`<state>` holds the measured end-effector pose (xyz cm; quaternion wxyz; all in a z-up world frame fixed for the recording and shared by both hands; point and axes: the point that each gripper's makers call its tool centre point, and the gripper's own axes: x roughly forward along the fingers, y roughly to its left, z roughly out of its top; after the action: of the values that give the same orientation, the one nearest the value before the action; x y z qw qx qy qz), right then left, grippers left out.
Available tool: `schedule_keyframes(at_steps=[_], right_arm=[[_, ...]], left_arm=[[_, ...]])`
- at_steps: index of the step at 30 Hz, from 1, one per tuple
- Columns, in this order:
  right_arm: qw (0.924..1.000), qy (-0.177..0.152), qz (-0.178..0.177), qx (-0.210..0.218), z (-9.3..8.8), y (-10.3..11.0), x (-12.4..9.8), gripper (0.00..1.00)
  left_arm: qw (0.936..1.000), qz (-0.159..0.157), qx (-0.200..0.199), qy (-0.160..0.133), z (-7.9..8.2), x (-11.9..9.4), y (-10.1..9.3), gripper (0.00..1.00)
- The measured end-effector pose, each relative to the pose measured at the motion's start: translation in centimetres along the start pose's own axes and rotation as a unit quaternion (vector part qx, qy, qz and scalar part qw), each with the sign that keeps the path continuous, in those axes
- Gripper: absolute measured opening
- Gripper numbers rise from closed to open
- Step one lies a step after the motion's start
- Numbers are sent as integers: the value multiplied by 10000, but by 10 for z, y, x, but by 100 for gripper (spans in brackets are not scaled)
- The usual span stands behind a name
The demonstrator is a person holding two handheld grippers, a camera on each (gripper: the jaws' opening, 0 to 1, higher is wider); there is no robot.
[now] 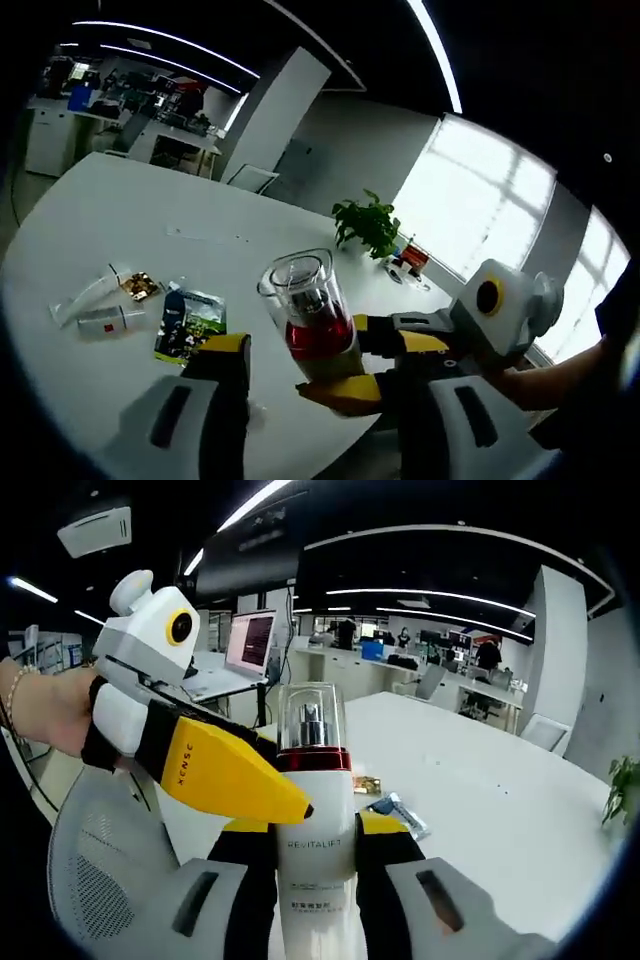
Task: Arrange the skincare products in the storage area until every visible bottle or jar stands upright without overlapping.
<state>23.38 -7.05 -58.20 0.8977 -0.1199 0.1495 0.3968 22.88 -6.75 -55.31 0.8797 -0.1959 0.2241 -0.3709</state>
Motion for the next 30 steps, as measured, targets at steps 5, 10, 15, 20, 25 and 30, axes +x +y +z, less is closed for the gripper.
schedule_keyframes(at_steps=[5, 10, 15, 20, 25, 30], right_arm=[[9999, -99, 54, 26, 2, -1, -2, 29], [9998, -141, 98, 59, 0, -4, -6, 29], [9997, -186, 97, 81, 1, -8, -11, 29], [9999, -132, 66, 62, -2, -10, -13, 29], [9996, -164, 109, 212, -6, -11, -16, 29], [9979, -387, 422, 300, -2, -12, -23, 30]], left_arm=[[9997, 8, -216, -79, 1, 9, 0, 41], [9994, 9, -304, -179, 2, 18, -4, 33], [9993, 96, -174, -305, 3, 24, -13, 26], [9993, 211, -111, -283, 3, 25, -10, 26], [9999, 136, -46, -84, 2, 29, -19, 23], [9999, -95, 96, 62, 2, 33, -26, 22]])
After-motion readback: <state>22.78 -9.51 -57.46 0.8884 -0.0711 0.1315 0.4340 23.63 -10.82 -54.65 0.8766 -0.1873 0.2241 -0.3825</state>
